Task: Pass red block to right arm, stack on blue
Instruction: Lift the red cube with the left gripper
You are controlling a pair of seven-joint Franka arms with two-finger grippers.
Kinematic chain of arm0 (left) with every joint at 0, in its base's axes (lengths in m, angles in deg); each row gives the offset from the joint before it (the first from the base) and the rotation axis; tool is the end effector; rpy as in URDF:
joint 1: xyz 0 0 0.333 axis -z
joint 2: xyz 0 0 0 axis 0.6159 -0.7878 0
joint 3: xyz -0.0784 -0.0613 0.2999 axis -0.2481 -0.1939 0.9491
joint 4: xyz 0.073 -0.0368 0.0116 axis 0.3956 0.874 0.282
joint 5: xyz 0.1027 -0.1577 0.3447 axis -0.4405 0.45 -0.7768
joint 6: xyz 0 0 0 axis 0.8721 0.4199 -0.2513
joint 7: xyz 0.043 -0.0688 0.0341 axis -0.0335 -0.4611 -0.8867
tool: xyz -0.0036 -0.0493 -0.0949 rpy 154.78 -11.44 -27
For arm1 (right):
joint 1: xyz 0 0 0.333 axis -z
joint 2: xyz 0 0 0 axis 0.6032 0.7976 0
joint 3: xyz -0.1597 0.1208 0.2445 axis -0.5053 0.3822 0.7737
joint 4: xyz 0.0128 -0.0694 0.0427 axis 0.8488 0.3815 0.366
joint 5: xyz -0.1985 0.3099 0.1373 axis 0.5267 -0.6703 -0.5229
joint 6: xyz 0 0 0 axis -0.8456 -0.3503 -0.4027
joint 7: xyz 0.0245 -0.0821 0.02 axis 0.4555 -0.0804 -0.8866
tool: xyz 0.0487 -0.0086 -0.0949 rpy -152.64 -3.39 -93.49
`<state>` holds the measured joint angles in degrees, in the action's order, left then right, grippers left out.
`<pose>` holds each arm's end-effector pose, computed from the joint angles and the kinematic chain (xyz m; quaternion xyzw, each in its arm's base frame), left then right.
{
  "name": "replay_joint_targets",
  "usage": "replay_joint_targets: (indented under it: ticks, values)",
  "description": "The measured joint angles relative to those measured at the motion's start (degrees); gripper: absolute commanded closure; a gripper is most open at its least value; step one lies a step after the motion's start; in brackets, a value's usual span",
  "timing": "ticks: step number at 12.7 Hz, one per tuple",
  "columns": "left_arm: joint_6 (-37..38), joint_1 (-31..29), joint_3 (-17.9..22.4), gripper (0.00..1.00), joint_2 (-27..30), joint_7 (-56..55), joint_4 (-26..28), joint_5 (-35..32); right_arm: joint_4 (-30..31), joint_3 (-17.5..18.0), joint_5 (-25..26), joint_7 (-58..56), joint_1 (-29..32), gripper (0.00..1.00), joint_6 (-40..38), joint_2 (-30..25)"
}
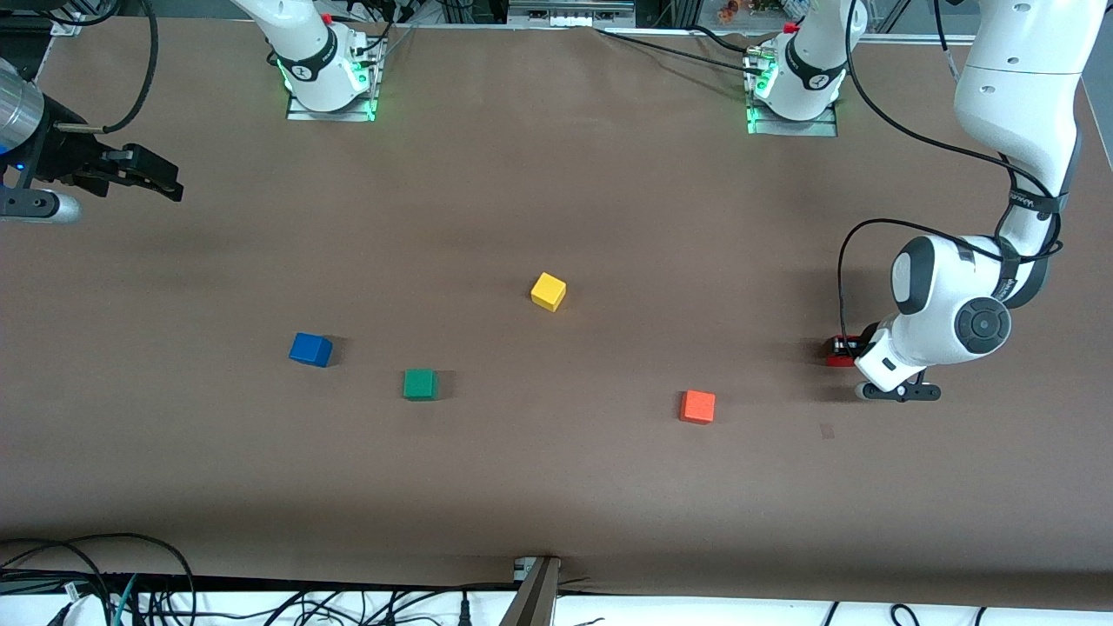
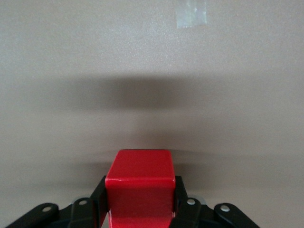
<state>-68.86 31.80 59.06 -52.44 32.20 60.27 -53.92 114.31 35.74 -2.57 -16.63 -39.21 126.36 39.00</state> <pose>0.6297 0.0230 0.1953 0.9966 -0.0080 -0.0822 0.0003 0.5424 0.0239 0.6028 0.9981 -0.0255 -0.0551 0.0056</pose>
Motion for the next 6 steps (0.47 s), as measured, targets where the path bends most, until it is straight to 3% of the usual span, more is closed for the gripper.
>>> replay_joint_targets:
  ticks: [4, 6]
  values:
    - [2.26, 0.0, -0.17, 1.0, 3.12, 4.59, -1.73, -0.01, 0.0, 0.0, 0.0, 0.01, 0.0, 0.0, 0.0, 0.0]
    - [7.12, 0.02, -0.71, 1.0, 5.48, 8.07, -4.68, -0.01, 0.0, 0.0, 0.0, 0.01, 0.0, 0.0, 0.0, 0.0]
